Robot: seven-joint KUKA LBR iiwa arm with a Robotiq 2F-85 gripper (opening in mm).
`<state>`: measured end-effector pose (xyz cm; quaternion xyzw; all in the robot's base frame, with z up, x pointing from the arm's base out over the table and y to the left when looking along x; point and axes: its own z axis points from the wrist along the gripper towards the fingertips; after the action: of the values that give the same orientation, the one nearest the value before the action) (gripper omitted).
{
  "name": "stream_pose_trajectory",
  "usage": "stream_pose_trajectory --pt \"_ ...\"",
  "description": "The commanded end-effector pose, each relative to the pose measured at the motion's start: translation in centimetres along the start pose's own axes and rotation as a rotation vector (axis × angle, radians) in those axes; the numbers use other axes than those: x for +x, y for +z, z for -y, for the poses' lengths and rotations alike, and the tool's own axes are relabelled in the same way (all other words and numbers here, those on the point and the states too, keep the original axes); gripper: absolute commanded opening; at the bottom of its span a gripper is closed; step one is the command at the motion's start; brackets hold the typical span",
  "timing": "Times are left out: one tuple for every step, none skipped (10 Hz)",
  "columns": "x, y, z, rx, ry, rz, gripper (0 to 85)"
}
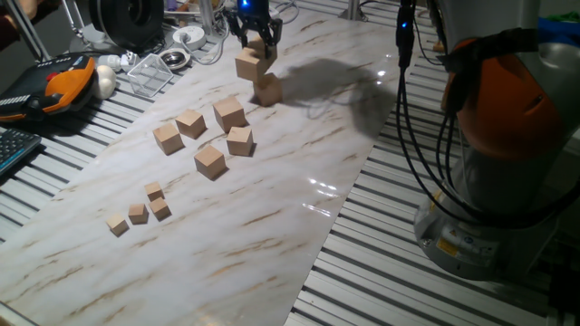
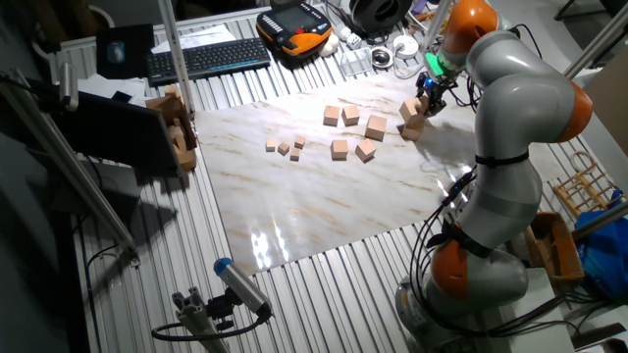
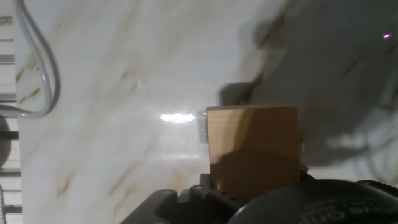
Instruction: Stack the blocks into a cross shape
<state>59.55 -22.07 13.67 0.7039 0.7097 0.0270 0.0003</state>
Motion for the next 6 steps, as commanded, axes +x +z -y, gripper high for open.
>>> stream_pose_trajectory --pt "0.0 0.0 0.3 0.000 0.001 -0.002 0.0" --pt "0.1 -0.1 0.6 0.000 0.001 -0.005 0.0" --pt "0.2 0.0 0.8 -0.002 0.001 -0.005 0.0" --pt "0.3 0.3 1.3 -0.006 0.001 -0.007 0.0" --pt "0.3 0.7 1.6 -0.014 -0.004 -0.006 0.0" --pt "0.3 0.8 1.8 -0.019 -0.010 -0.009 0.0"
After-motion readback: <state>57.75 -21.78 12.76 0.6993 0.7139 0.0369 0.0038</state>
